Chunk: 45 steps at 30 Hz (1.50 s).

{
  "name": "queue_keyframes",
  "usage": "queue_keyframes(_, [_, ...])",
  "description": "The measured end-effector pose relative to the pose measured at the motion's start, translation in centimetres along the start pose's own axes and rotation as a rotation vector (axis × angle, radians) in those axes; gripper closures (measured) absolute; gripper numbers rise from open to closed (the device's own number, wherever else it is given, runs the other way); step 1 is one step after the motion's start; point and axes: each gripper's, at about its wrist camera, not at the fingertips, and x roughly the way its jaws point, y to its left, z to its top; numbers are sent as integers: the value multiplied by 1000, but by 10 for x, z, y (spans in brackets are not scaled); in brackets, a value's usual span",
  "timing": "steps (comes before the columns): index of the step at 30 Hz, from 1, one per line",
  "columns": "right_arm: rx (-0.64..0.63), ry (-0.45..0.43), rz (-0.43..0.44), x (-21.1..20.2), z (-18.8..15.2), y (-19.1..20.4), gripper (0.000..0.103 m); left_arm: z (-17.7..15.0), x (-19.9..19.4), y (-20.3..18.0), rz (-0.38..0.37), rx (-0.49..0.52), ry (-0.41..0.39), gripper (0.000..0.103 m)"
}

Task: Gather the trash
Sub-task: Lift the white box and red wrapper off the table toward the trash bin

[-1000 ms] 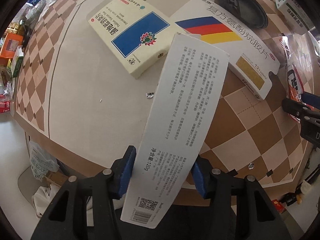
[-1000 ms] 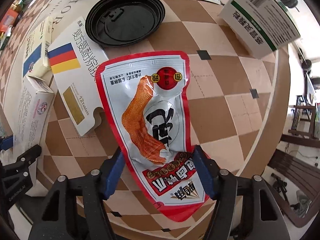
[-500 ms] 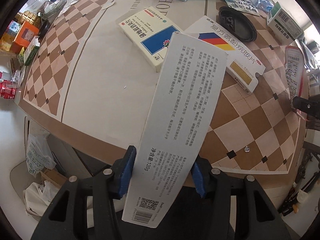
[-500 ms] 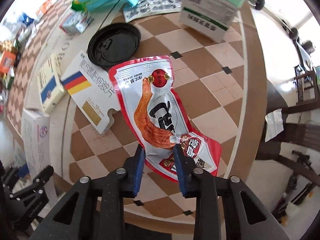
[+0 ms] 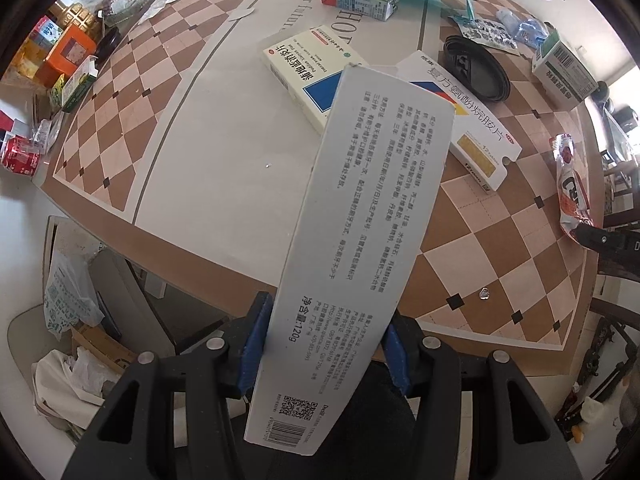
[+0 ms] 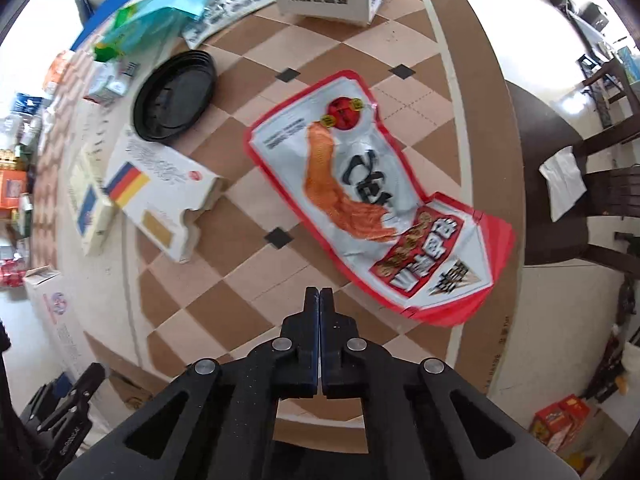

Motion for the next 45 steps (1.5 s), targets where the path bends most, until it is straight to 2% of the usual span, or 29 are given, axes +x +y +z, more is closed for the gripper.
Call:
queue_keyframes(1, [-24,-14,-10,-9,0,3,102,1,0,-1,5,-2,-5,54])
queue_keyframes(2, [-52,-31,-30,-17,1,5,89,4,0,-4,8,-9,-7,54])
queue_keyframes(3, [-76,-47,-56,-23,2,8,46,6,3,-5,9,-21,-7,54])
queue_keyframes(5, [-108,-77,-87,-31,13,7,0,15,3,-13,7,-60,-7,54])
queue_keyframes(10, [-162,28,-200,-6,53,-2,0,44,15,-36,-67,-176,42,54])
queue_keyframes(12, [-187,68,-205,6,62,-4,0,51,30,-37,-115,-202,93,54])
queue_keyframes(14, [-201,110,-182,14,67,-4,0,56,45,-39,-142,-187,151,52])
queue_keyframes(17, [-226,149,-174,27,73,5,0,59,49,-38,-149,-137,161,53])
queue_keyframes(18, [-235,156,-178,30,72,7,5,60,49,-38,-150,-120,162,53])
queue_keyframes(19, [-260,145,-221,31,71,12,7,61,49,-38,-149,-101,166,53])
queue_keyframes(22, [-260,120,-230,26,75,25,13,63,48,-36,-147,-72,168,56])
queue_keyframes(24, [-262,95,-235,14,76,31,42,64,47,-33,-126,-62,157,56])
queue_keyframes(29, [-220,93,-182,-1,76,31,47,62,31,-21,-104,-80,111,57])
queue_keyframes(35, [-141,76,-70,-27,64,19,49,53,2,-15,-63,-71,35,58])
queue_keyframes(38, [-114,64,-24,-39,49,18,49,53,-12,-13,-47,-69,-2,58])
queue_keyframes(42, [-90,56,43,-54,27,20,49,46,-23,-18,-65,-77,-27,58])
queue_keyframes(43, [-88,57,64,-58,22,21,49,37,-32,-26,-73,-76,-34,58])
queue_keyframes(45, [-78,60,111,-57,2,21,50,20,-41,-18,-94,-77,-45,58])
